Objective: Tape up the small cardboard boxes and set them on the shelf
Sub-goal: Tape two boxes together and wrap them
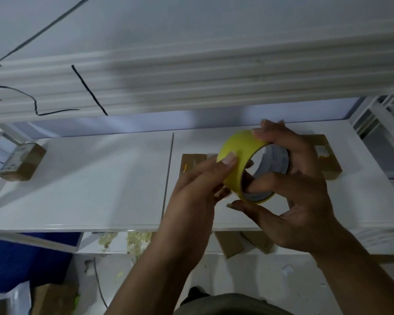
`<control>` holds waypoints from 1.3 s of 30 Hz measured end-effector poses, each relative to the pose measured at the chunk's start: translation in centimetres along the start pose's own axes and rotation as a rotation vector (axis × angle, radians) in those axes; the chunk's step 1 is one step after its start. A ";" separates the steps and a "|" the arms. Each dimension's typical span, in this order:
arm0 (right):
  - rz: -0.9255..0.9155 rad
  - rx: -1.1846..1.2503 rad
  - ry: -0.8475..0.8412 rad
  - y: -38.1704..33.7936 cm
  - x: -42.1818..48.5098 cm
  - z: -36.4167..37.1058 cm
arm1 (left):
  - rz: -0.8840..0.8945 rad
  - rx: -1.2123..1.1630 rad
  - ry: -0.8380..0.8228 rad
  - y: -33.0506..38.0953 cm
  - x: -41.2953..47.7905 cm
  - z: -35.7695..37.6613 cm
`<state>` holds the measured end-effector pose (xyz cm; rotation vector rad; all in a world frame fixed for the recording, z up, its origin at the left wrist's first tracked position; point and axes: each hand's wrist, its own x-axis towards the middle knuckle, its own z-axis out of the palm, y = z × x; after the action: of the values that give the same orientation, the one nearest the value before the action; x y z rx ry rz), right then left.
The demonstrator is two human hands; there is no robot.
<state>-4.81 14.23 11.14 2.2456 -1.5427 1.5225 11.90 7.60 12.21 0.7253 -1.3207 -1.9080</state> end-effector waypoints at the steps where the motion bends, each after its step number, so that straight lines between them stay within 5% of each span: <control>1: 0.000 -0.016 -0.017 0.0 0.2 0.0 | 0.003 -0.050 -0.005 0.3 0.0 0.1; 4: 0.095 -0.007 -0.064 0.1 0.4 0.1 | 0.060 -0.084 0.038 0.6 -0.5 0.2; 12: 0.491 0.587 0.168 -1.0 1.4 0.5 | 0.219 0.227 0.028 0.0 -1.2 0.1; 39: 0.843 0.508 0.248 -2.0 2.8 4.0 | 0.005 -0.106 0.243 -2.3 -0.9 0.0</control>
<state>-0.52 11.26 12.00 1.4760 -2.3784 2.5111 11.94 8.91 10.04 0.8684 -1.0619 -1.8060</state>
